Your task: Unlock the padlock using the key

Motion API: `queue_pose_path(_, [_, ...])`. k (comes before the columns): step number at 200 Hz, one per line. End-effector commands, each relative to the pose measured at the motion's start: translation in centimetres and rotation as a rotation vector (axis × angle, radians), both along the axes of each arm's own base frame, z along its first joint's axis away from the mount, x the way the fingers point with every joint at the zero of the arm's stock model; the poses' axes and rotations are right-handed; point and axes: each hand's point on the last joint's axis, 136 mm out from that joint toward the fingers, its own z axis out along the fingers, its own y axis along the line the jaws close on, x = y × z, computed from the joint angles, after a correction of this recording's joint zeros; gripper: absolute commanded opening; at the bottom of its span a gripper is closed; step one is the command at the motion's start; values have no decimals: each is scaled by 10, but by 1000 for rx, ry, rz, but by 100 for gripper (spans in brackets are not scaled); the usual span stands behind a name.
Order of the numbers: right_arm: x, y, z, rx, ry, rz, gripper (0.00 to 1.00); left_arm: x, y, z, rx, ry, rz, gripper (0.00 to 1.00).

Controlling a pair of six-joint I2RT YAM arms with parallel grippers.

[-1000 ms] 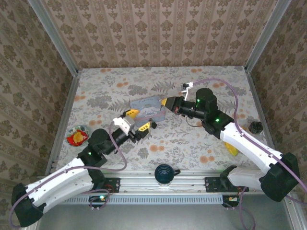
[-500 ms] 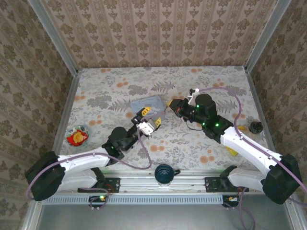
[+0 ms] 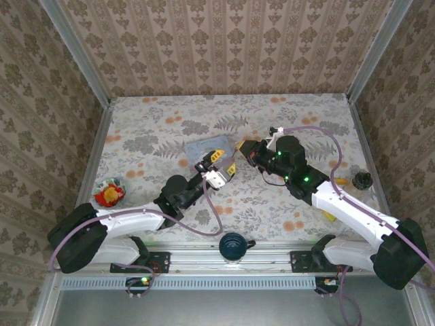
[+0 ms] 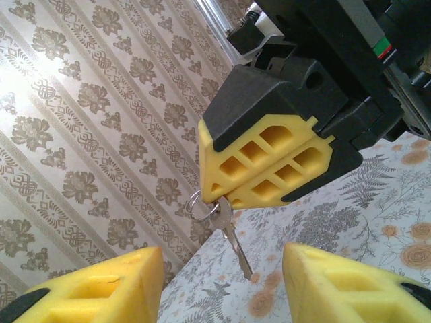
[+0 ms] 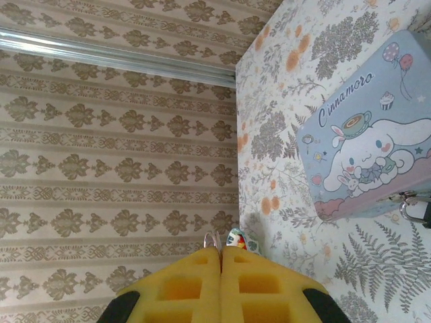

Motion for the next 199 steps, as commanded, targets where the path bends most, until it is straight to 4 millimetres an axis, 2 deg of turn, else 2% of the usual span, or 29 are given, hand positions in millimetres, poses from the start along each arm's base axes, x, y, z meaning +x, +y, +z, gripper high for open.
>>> queue_pose_path(1, [3, -2, 9, 28, -27, -40, 0, -3, 6, 1, -43, 6, 9, 51])
queue_pose_path(78, [7, 5, 2, 60, -1, -51, 0, -2, 26, -19, -66, 55, 64, 52])
queue_pose_path(146, [10, 4, 2, 69, 7, -72, 0, 3, 27, -33, -85, 81, 62, 53])
queue_pose_path(199, [10, 1, 0, 70, 15, -92, 0, 14, 22, -26, -119, 103, 35, 51])
